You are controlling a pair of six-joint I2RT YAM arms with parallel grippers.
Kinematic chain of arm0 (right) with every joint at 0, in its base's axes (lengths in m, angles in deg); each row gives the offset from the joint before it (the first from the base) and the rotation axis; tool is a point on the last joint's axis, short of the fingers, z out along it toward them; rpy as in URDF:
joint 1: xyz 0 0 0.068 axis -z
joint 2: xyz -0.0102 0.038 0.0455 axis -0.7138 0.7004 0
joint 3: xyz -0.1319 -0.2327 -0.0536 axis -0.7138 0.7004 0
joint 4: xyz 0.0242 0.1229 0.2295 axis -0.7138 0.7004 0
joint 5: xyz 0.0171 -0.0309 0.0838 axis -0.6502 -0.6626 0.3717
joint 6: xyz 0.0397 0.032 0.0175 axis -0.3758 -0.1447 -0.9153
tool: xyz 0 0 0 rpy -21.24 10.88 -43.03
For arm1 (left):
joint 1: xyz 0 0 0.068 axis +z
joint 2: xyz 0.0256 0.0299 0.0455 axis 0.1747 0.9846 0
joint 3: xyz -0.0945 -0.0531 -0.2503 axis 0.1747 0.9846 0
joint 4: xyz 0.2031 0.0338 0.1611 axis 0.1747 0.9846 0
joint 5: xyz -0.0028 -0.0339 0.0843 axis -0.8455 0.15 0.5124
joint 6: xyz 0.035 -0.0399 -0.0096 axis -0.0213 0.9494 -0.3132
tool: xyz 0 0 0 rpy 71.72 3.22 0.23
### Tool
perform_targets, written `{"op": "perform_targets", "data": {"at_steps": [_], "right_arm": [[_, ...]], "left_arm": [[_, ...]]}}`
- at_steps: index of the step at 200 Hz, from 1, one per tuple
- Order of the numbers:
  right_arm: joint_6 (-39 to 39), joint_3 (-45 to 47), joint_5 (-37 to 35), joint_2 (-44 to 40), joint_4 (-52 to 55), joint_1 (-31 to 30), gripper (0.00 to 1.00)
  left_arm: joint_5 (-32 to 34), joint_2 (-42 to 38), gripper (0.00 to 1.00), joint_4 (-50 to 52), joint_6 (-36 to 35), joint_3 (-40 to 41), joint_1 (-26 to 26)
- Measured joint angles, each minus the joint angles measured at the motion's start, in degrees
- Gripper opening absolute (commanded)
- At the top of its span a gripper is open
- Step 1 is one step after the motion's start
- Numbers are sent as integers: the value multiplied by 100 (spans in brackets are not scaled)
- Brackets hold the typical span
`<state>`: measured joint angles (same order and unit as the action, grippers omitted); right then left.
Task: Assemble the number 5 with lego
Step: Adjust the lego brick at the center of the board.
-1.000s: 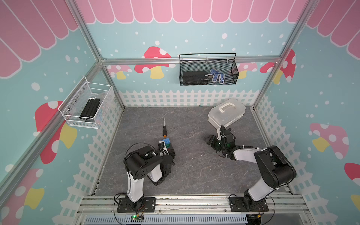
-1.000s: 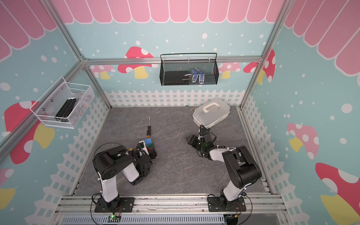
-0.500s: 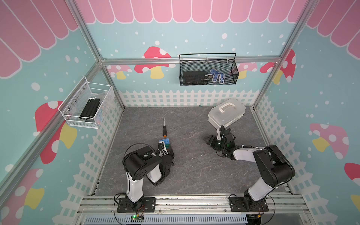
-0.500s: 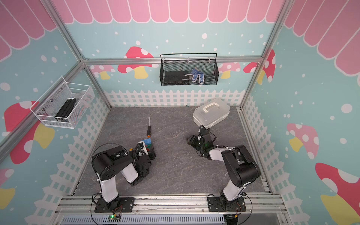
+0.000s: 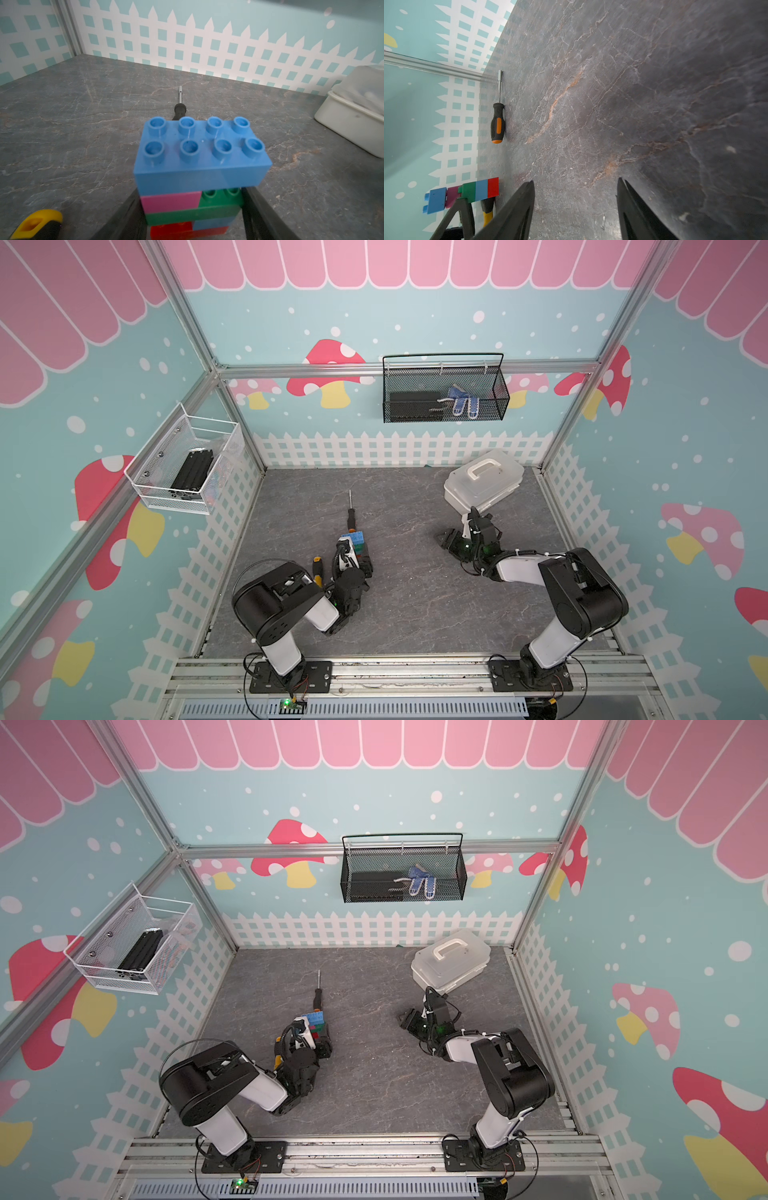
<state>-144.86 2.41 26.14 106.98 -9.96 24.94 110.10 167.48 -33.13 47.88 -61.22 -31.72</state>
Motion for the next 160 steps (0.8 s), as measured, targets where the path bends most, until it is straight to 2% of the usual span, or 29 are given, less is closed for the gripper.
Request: {"op": "perform_targets", "data": {"at_steps": [26,102,126,160], "right_arm": [[20,0,0,-15,0,4,65],[92,15,-39,-616,129,4,64],[122,90,-52,-883,170,4,64],[127,260,-63,-1158,348,4,64]], "left_arm": [[-232,-433,57,682,20,-63,0],[-1421,-2446,56,4039,118,-931,151],[-1947,-2660,56,5071,201,-1325,291],[-2806,-2557,56,6400,313,-2081,428]]}}
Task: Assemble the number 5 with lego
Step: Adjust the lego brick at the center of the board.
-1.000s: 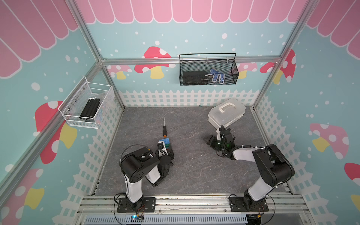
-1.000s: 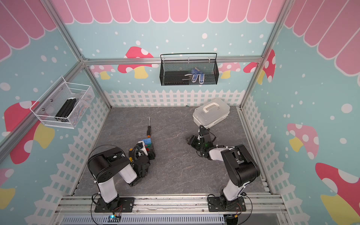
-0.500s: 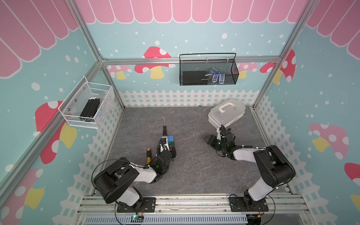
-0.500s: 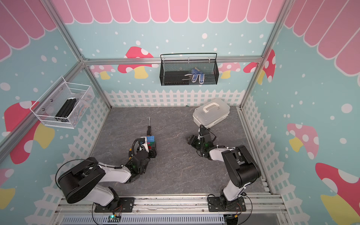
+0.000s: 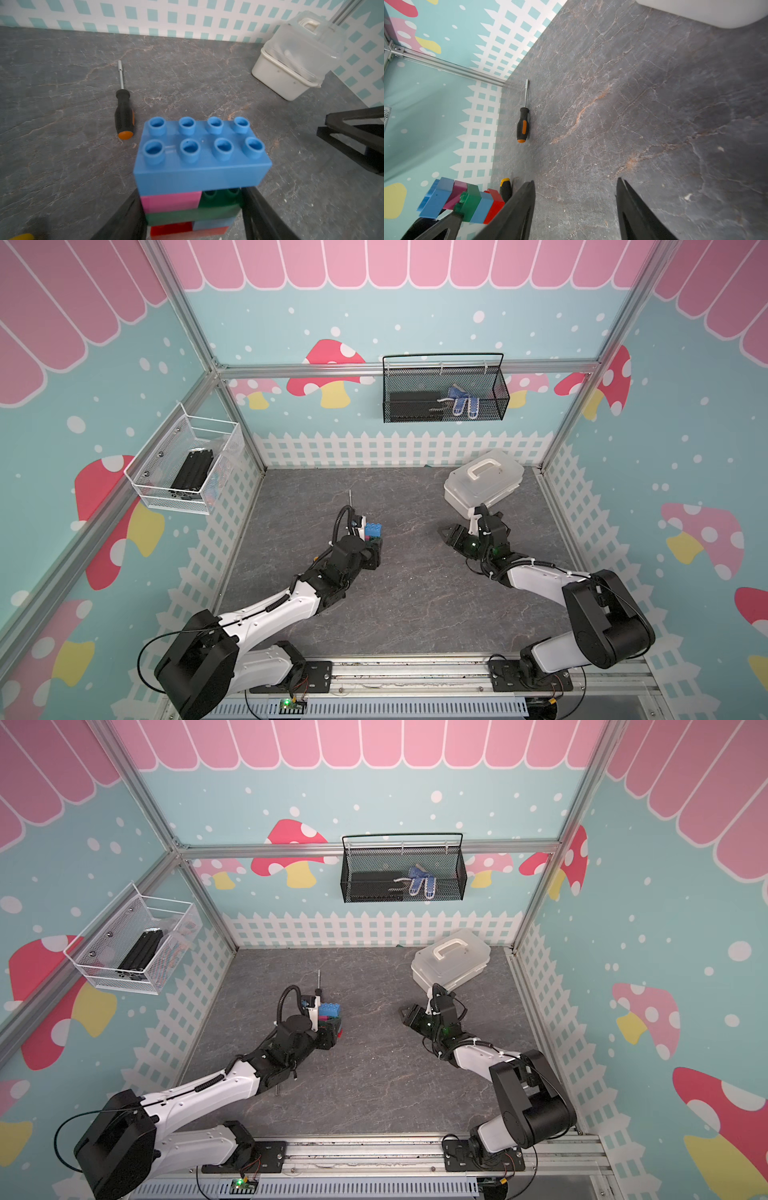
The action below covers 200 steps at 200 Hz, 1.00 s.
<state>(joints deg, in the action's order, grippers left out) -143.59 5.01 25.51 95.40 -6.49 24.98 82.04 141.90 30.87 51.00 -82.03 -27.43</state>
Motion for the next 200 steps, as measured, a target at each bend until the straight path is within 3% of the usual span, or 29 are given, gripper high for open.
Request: {"op": "perform_targets", "data": {"at_steps": [48,101,200], "right_arm": [[46,127,-109,-774,551,0,64],[92,417,-197,-1578,1126,11,63],[109,756,-284,-2140,1700,28,63]], "left_arm": [[-951,417,54,1388,258,-850,17],[-1572,654,54,2496,529,-1215,24],[-1834,1233,51,3265,656,-1292,-7]]}}
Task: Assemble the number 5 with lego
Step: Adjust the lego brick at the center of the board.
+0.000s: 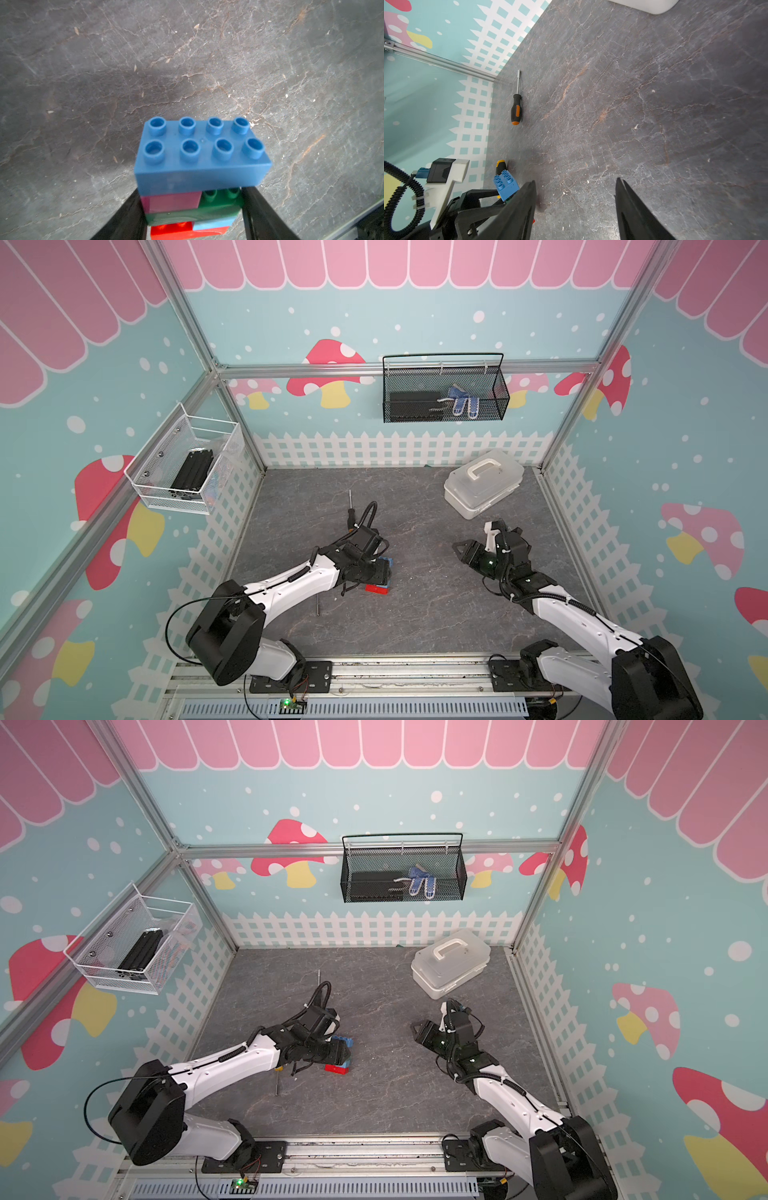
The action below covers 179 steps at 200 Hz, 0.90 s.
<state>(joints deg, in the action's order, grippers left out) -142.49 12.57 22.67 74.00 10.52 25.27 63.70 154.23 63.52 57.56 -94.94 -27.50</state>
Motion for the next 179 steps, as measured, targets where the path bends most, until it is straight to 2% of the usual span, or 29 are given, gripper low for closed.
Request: {"op": "perform_targets", "data": {"at_steps": [179], "right_arm": [[42,199,9,-254,131,0,63]], "left_arm": [[-411,1351,50,780,-240,-1132,-7]]}}
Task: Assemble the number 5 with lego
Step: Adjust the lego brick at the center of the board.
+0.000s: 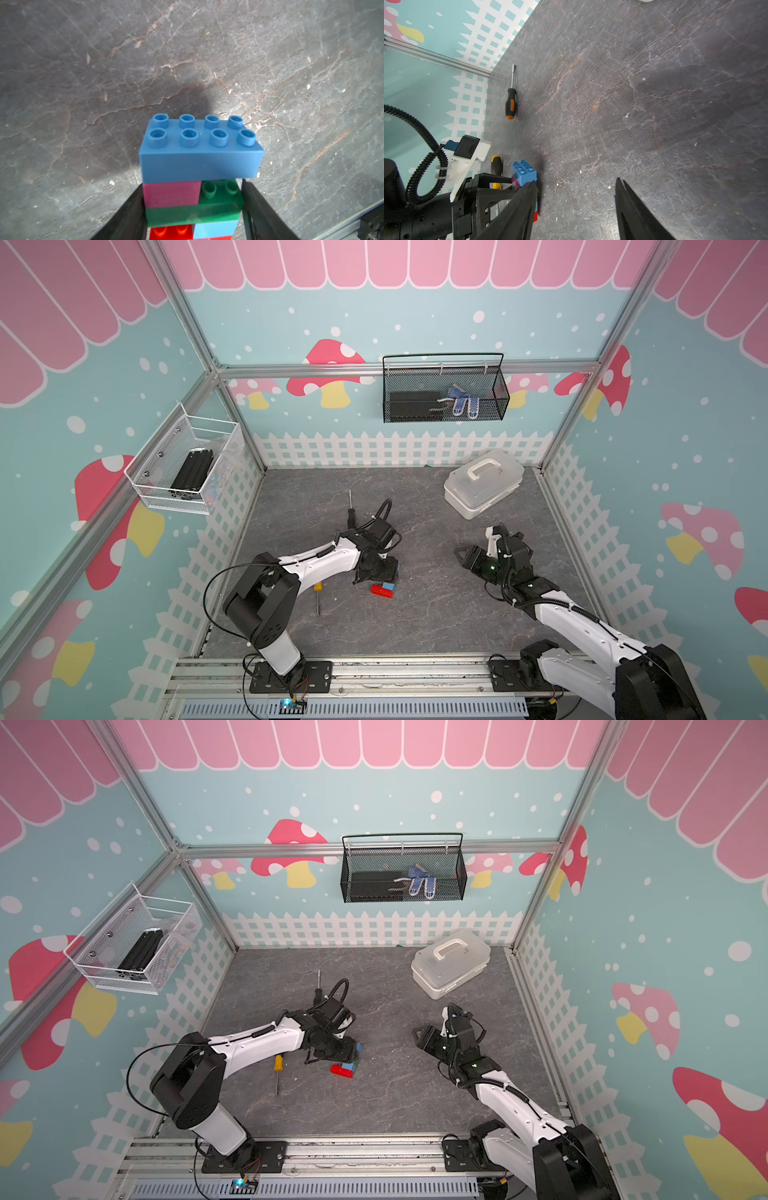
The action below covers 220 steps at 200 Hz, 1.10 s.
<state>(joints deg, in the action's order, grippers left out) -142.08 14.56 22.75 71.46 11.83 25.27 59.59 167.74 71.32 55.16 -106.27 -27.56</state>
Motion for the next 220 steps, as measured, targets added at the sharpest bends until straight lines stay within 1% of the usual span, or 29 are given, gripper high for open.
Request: {"op": "perform_targets", "data": {"at_steps": [70,88,112,126,163,204,220], "right_arm": [[0,92,24,-15,-2,0,63],[0,105,37,-42,-2,2,63],[0,129,42,-105,-2,4,63],[0,157,42,-146,0,4,63],[7,173,42,-221,33,4,63],[17,173,44,-297,57,4,64],[20,173,42,-321,76,4,64]], "left_arm": [[-33,210,50,205,-66,-138,0],[-48,273,52,247,-68,-186,0],[-52,310,55,304,-76,-238,0],[-50,319,60,310,-79,-247,-2],[-48,341,67,352,-76,-284,-11],[-46,356,70,367,-76,-295,-33],[-48,365,74,374,-68,-295,-33]]}}
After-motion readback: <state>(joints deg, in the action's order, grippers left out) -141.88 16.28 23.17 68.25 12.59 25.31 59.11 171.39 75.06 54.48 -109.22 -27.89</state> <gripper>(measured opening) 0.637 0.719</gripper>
